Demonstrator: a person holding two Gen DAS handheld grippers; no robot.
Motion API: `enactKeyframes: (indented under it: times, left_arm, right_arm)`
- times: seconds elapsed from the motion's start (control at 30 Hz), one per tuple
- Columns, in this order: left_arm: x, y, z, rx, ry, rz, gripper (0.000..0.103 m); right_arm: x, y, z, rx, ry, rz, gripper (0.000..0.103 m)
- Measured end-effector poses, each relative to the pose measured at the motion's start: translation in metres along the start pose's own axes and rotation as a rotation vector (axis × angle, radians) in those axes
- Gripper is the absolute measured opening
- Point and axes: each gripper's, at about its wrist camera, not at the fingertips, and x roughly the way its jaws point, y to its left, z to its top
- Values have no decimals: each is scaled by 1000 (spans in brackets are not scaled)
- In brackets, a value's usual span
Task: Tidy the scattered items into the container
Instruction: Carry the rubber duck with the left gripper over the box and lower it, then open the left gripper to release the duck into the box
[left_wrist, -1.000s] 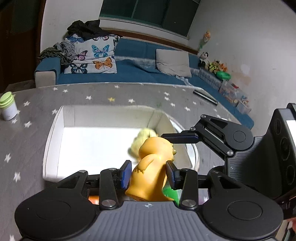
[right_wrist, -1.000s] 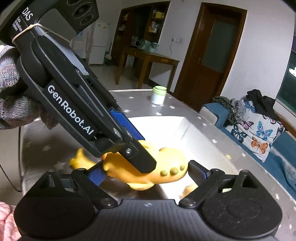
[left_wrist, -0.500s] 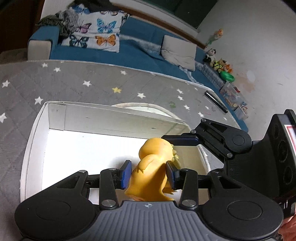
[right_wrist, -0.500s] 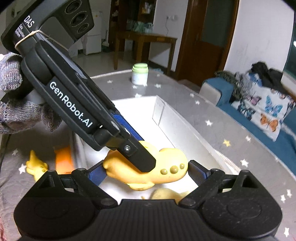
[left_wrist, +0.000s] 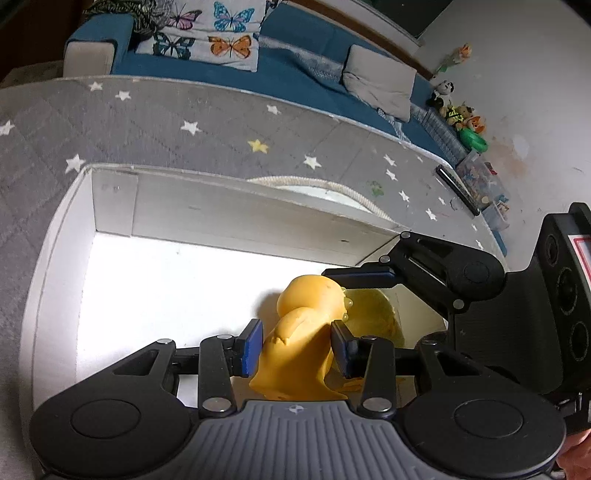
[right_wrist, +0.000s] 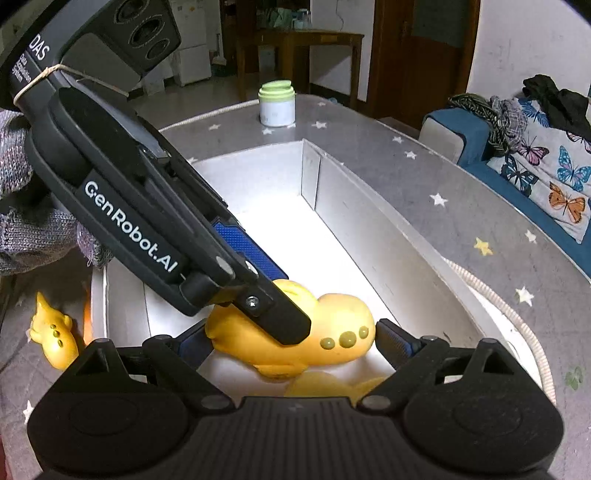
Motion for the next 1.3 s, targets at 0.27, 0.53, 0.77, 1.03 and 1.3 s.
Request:
enactKeyframes:
  times: [0.27,0.53,0.77,1.03,1.3]
  left_arm:
    - [2,1,0,-6,7,4,42]
    - [-1,2,-1,-11,-7,11,42]
    - [-8,0,-2,-8,-30,24,42]
    - [-21,-8,-11,8,-59,43,42]
    - [-51,-17,-31,9,-129,58,42]
  right_arm:
    - [1,8,2,-25,47,-9,94]
    - [3,11,2,-36,48,-21,95]
    - [4,12,2,-37,44,-40,97]
    - [-5,19,1,-44,20,-66,99]
    - [-28,28,1,-12,-54,-112,99]
